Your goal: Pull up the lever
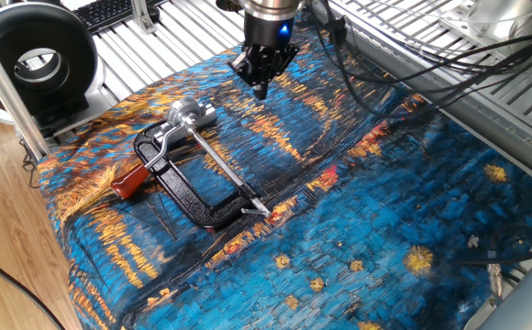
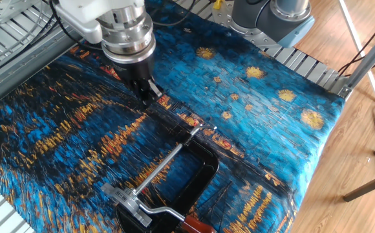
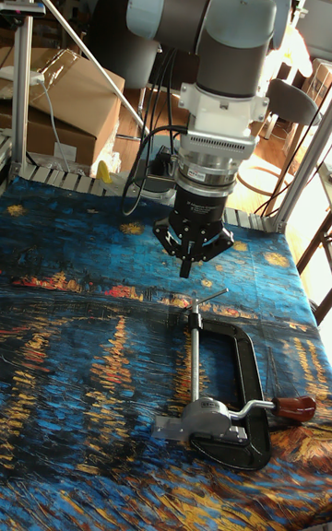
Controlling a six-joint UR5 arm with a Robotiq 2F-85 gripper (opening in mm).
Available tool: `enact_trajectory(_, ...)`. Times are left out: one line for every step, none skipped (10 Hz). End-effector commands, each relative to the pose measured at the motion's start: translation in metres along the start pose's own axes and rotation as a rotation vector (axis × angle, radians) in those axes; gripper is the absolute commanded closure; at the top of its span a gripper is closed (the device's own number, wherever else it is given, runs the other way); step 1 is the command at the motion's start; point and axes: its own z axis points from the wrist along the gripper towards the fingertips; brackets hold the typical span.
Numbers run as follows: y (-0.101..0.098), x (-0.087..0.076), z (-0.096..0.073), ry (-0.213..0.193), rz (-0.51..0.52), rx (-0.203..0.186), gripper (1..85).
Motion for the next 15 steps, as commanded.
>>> enact_trajectory(0.009,0.001,0.004,-0.012,0.005,0.019,84.0)
enact_trajectory(0.012,0.002,0.006,-0.013,0.007,0.019,84.0)
enact_trajectory(0.012,0.002,0.006,-0.015,0.008,0.019,84.0)
enact_trajectory(0.01,0.002,0.006,-0.014,0.002,0.027,84.0)
enact_trajectory(0.009,0.002,0.006,-0.013,-0.003,0.03,84.0)
enact_trajectory(0.01,0.002,0.006,-0.012,-0.006,0.025,84.0)
enact_trajectory(0.012,0.001,0.007,-0.016,-0.006,0.019,84.0)
enact_trajectory(0.011,0.001,0.008,-0.018,-0.006,0.02,84.0)
enact_trajectory(0.012,0.006,0.008,0.004,0.007,0.018,84.0)
enact_trajectory(0.009,0.011,0.008,0.023,-0.027,0.029,84.0)
enact_trajectory(0.009,0.018,0.008,0.051,-0.132,0.025,84.0)
enact_trajectory(0.012,0.021,0.008,0.063,-0.144,0.013,84.0)
enact_trajectory(0.02,0.028,0.007,0.088,-0.179,-0.023,84.0)
enact_trajectory(0.023,0.031,0.007,0.096,-0.242,-0.036,84.0)
enact_trajectory(0.01,0.037,0.006,0.124,-0.305,0.005,84.0)
